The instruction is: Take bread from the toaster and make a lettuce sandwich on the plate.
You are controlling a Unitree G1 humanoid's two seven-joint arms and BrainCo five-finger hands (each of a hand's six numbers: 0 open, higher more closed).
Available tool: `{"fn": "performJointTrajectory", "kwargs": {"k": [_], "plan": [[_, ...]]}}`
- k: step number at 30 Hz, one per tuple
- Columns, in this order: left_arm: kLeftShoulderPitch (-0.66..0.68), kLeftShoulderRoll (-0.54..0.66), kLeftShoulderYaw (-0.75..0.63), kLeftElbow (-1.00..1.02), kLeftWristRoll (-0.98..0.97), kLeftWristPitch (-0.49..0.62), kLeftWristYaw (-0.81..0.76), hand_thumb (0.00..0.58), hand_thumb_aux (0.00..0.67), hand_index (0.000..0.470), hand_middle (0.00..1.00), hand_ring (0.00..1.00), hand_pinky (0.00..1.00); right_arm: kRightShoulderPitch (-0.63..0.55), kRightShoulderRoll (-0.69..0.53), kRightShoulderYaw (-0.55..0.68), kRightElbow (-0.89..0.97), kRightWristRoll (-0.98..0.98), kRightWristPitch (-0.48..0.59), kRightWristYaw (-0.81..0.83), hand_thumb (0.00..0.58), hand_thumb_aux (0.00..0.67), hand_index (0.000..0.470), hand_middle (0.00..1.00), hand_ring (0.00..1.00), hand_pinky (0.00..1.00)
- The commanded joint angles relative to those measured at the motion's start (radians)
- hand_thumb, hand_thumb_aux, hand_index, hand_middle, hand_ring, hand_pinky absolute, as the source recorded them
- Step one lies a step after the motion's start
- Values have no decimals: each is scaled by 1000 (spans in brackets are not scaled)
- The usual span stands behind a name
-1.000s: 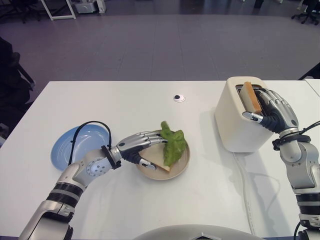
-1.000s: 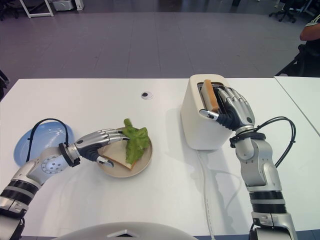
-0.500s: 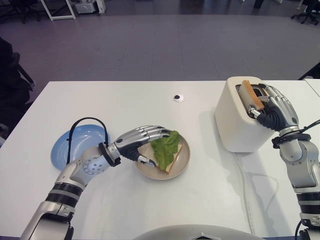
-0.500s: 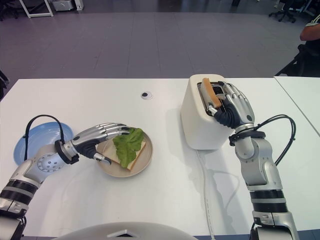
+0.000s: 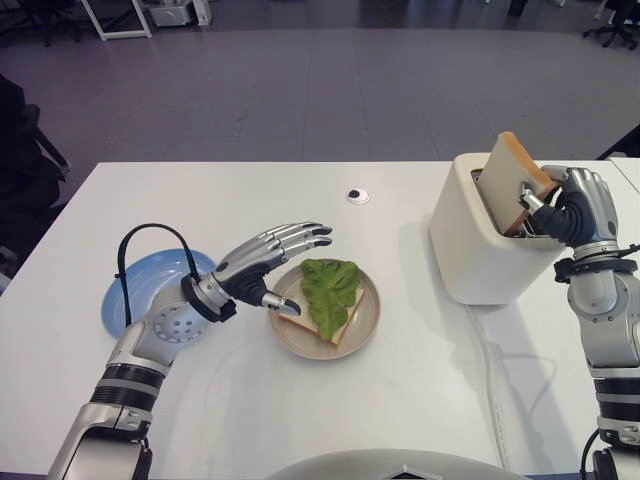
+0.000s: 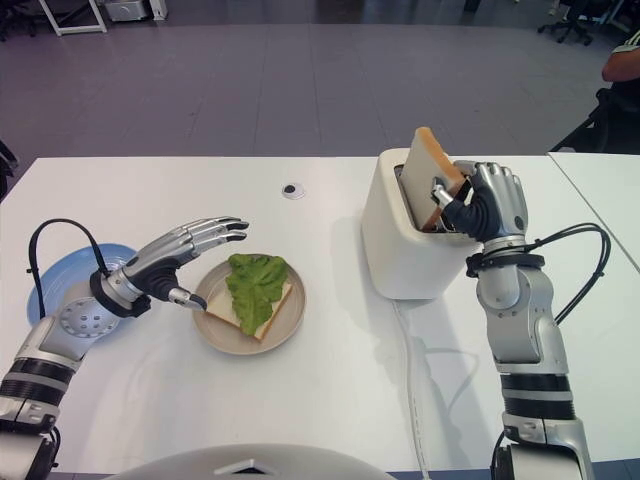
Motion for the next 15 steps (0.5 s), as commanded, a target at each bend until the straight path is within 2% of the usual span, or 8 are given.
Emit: {"fn": "performJointTrajectory", "kwargs": {"k": [1,8,15], "plan": [[-30,-15,33,34,-10,1,18,0,0,0,0,0,0,-34,27,-40,-59,64,-32,-22,580,670,470,1000,1000,1000],[-62,-32,75,76,-129,-30,17,0,0,0,0,0,0,-46,73,-57,-177,205,-63,28,580,670,470,1000,1000,1000],[-22,-2,47,15,-475,-69,-146,0,0,0,0,0,0,-37,178,82,-302,345,-17,170,580,670,470,1000,1000,1000]]}}
